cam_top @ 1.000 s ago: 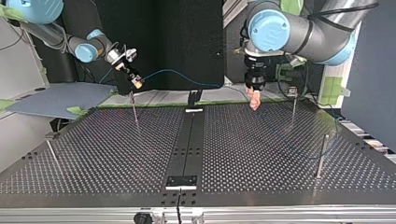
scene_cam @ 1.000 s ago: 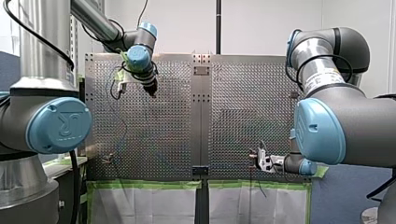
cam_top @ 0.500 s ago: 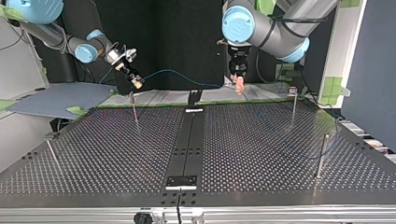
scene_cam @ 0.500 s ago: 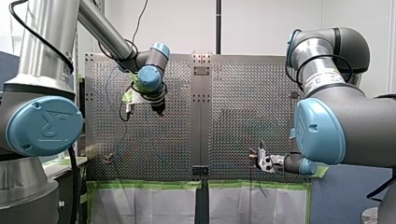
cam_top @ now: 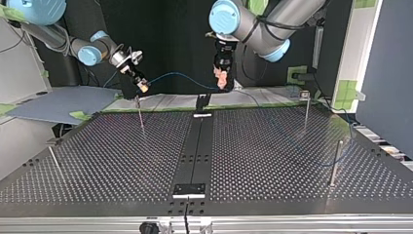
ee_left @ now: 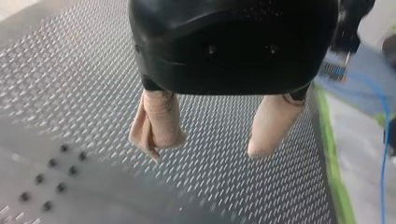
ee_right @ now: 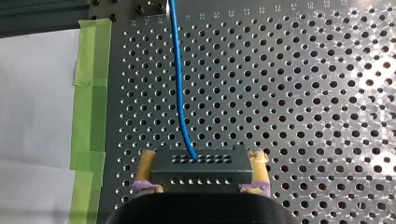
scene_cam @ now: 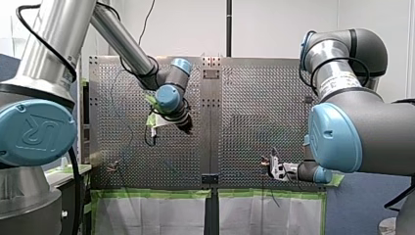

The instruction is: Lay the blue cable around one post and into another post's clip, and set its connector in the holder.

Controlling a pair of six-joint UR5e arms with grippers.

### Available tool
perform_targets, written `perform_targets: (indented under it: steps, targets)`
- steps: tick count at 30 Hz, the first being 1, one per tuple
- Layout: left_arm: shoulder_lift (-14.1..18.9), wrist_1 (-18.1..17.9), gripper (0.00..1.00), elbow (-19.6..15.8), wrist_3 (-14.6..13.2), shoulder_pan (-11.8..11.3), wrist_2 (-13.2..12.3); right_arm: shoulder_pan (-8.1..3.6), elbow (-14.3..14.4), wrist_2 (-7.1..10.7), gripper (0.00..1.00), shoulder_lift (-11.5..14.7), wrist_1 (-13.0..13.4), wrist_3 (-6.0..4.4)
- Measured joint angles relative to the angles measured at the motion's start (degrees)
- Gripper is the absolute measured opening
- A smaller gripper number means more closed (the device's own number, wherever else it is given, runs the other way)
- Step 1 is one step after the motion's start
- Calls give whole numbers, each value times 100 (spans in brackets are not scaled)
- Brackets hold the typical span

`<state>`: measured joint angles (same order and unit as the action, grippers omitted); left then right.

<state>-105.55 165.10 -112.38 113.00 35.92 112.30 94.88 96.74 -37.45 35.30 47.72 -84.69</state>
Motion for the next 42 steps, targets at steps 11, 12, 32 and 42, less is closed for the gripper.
perform_targets:
  steps: [11, 12, 32, 42]
  targets:
    - [-570, -570, 100, 249, 278, 570, -538, -9, 1, 0, 0, 0, -32, -3]
    - [-632, -629, 100, 308, 299, 632, -577, -12, -2, 0, 0, 0, -33, -4]
    - [-1606, -1606, 100, 1168, 473, 1606, -413, -224, -46, -396, 0, 1, -34, -15]
    - [-2087, -2084, 100, 1184, 335, 2065, 63, -339, -52, -541, 0, 1, -31, -30]
